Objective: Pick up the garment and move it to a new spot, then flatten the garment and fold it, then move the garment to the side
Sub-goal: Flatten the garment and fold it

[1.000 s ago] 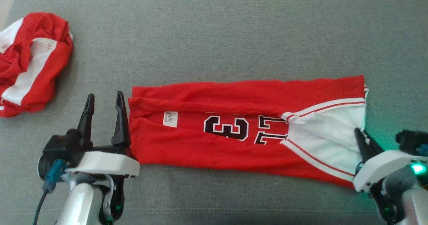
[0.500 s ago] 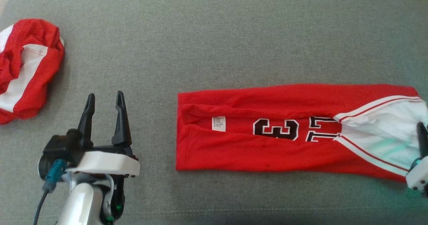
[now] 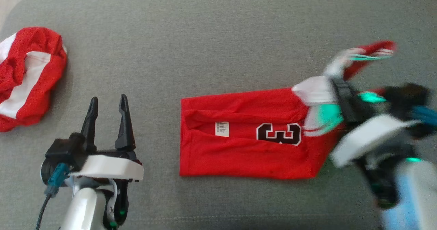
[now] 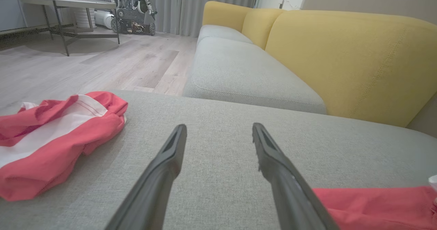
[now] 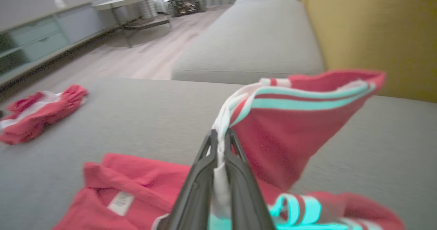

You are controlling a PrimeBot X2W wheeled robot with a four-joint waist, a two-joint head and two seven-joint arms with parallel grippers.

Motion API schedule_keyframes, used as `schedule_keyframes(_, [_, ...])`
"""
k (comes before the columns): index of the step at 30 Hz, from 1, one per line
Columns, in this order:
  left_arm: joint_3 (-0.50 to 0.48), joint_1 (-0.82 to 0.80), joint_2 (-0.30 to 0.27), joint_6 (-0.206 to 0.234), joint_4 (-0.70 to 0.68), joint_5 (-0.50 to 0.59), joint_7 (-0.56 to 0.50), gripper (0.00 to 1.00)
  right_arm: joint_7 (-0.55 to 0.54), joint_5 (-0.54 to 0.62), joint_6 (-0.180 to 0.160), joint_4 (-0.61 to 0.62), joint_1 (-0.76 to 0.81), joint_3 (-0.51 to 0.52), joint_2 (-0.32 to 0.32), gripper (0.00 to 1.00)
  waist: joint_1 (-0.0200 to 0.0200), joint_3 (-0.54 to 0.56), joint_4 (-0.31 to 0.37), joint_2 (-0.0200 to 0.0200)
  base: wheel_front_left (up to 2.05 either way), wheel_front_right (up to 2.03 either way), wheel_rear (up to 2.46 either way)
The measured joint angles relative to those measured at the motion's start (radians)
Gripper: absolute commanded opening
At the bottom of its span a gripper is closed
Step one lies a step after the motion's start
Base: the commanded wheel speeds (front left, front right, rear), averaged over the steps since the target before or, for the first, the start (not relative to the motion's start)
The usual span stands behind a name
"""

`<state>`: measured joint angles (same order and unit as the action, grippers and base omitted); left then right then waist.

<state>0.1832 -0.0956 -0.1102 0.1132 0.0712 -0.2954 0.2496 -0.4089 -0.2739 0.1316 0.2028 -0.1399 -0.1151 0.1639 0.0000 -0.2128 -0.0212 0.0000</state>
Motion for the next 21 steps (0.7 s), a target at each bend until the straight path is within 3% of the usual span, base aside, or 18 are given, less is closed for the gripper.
schedule_keyframes(1, [0.000, 0.000, 0.000, 0.000, 0.000, 0.000, 0.000, 1.00, 0.000, 0.000, 0.000, 0.000, 0.000, 0.000, 0.000, 0.00, 0.0000, 0.000, 0.000, 0.0000, 0.00, 0.00, 0.00])
schedule_keyframes(5, [0.003, 0.000, 0.002, -0.008, 0.004, 0.003, 0.000, 1.00, -0.004, -0.033, 0.000, -0.051, -0.056, -0.191, -0.052, 0.00, 0.0000, 0.002, -0.024, 0.0000, 0.00, 0.00, 0.00])
schedule_keyframes(8, [0.005, 0.000, 0.006, -0.008, 0.007, 0.003, 0.000, 1.00, 0.024, -0.039, 0.000, -0.130, -0.064, -0.275, -0.081, 0.00, 0.0000, -0.001, -0.046, 0.0000, 0.00, 0.00, 0.00])
schedule_keyframes(19, [0.010, -0.012, 0.022, -0.026, 0.027, 0.004, 0.000, 1.00, 0.206, -0.185, 0.000, -0.428, -0.120, -0.441, -0.094, 0.00, 0.0000, -0.027, -0.104, 0.0000, 0.00, 0.00, 0.00])
schedule_keyframes(20, [0.010, -0.012, 0.023, -0.026, 0.027, 0.004, 0.000, 1.00, 0.221, -0.193, 0.000, -0.442, -0.132, -0.448, -0.094, 0.35, 0.0000, -0.029, -0.105, 0.0000, 0.00, 0.00, 0.00])
schedule_keyframes(21, [0.009, -0.012, 0.024, -0.027, 0.027, 0.004, 0.000, 1.00, 0.238, -0.198, 0.000, -0.449, -0.143, -0.456, -0.093, 1.00, 0.0000, -0.031, -0.105, 0.0000, 0.00, 0.00, 0.00])
